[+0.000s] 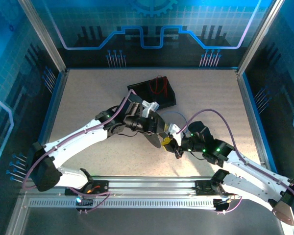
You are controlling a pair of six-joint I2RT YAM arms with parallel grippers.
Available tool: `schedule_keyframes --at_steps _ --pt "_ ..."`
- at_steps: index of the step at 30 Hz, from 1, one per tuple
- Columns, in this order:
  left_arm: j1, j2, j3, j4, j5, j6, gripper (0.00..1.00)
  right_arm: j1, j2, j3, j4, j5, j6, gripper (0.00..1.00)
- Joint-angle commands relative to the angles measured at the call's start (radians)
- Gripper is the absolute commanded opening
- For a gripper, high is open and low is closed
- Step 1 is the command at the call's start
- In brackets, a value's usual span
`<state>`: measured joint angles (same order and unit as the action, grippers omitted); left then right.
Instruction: Wrap the cables
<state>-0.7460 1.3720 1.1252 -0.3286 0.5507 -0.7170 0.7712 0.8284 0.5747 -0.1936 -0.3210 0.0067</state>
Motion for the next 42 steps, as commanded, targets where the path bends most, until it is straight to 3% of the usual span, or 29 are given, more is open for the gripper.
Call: schedule_keyframes --at_steps 1,4,9,14,16,20,25,28,30,36,42 --pt "0.002 0.010 0.020 0.002 0.068 0.026 0.48 0.008 -0.015 0.024 0.019 -0.036 -0.005 0.00" --pt "-0.004 0.012 -0.002 0.041 0.082 0.011 0.52 0.007 -0.012 0.028 0.019 -0.041 -0.002 0.00" --pt "-0.037 0.040 -0.012 0.067 0.085 0.008 0.50 0.005 0.003 0.037 0.019 -0.055 0.002 0.00" --pt "-0.039 0.041 -0.015 0.092 0.032 -0.009 0.11 0.005 -0.003 0.038 0.017 -0.041 0.008 0.00" --pt "-0.039 0.008 -0.018 0.113 -0.036 -0.025 0.00 0.006 -0.016 0.034 0.013 -0.008 0.015 0.00" --pt "-0.043 -0.092 -0.095 0.255 -0.228 -0.091 0.00 0.004 -0.042 0.024 0.022 0.081 0.062 0.00" --pt "-0.100 -0.229 -0.343 0.731 -0.565 -0.173 0.00 0.003 -0.046 -0.016 0.108 0.197 0.195 0.00" --pt "-0.109 -0.216 -0.360 0.821 -0.603 -0.170 0.00 0.004 -0.046 -0.039 0.152 0.186 0.209 0.00" --pt "-0.108 -0.184 -0.331 0.816 -0.556 -0.168 0.00 0.004 -0.047 -0.044 0.149 0.171 0.191 0.15" --pt "-0.109 -0.153 -0.315 0.818 -0.473 -0.217 0.00 0.003 -0.052 -0.043 0.103 0.159 0.071 0.44" --pt "-0.109 -0.226 -0.331 0.743 -0.498 -0.211 0.00 -0.034 -0.052 -0.057 0.099 0.174 0.023 0.47"
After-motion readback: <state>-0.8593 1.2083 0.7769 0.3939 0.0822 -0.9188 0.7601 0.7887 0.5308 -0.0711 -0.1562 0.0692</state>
